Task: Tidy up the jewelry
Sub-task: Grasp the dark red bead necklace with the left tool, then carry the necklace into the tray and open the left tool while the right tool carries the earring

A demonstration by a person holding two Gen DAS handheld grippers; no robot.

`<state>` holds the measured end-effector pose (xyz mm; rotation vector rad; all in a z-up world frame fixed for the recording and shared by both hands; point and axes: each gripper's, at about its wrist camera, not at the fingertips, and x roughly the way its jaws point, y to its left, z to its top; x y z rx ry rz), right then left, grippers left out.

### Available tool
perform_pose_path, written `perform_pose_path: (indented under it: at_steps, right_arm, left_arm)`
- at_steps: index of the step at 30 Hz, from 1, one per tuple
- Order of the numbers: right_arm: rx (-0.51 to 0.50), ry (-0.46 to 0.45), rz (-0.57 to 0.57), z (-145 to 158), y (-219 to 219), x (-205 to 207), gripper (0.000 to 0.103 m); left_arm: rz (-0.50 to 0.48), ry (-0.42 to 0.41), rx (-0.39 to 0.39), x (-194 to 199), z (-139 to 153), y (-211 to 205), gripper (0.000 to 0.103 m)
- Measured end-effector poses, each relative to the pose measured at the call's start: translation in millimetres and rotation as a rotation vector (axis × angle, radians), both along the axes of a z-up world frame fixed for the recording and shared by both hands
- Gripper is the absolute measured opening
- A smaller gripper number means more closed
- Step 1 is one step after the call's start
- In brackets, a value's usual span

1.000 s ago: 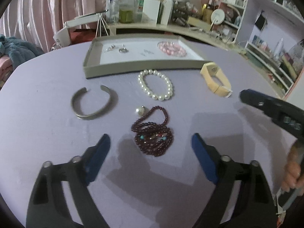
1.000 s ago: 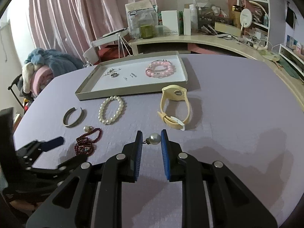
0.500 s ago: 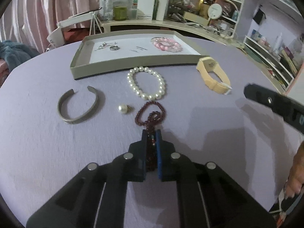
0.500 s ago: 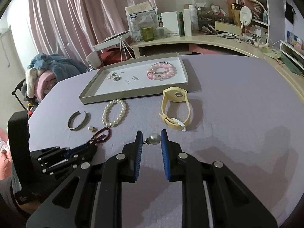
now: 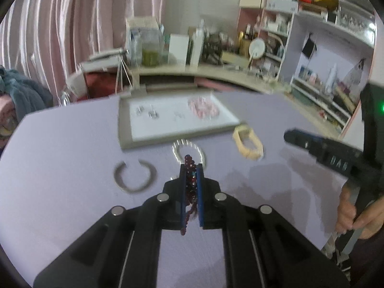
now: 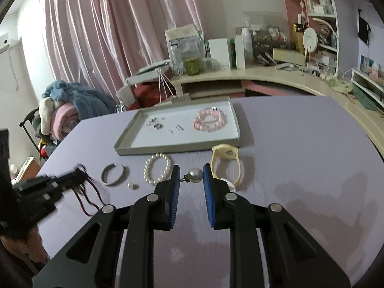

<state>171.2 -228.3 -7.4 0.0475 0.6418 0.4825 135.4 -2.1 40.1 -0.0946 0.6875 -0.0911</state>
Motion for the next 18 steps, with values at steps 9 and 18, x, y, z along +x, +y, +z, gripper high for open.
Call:
perform_pose_path:
  at_steps: [9, 18]
  right_arm:
    - [0.019, -0.039, 0.007, 18, 3, 5, 0.020]
    - [0.023, -0.050, 0.013, 21, 4, 11, 0.020]
  left_arm:
    - [0.058, -0.100, 0.001, 2, 55, 23, 0.007]
    - [0.085, -0.120, -0.004, 6, 70, 33, 0.007]
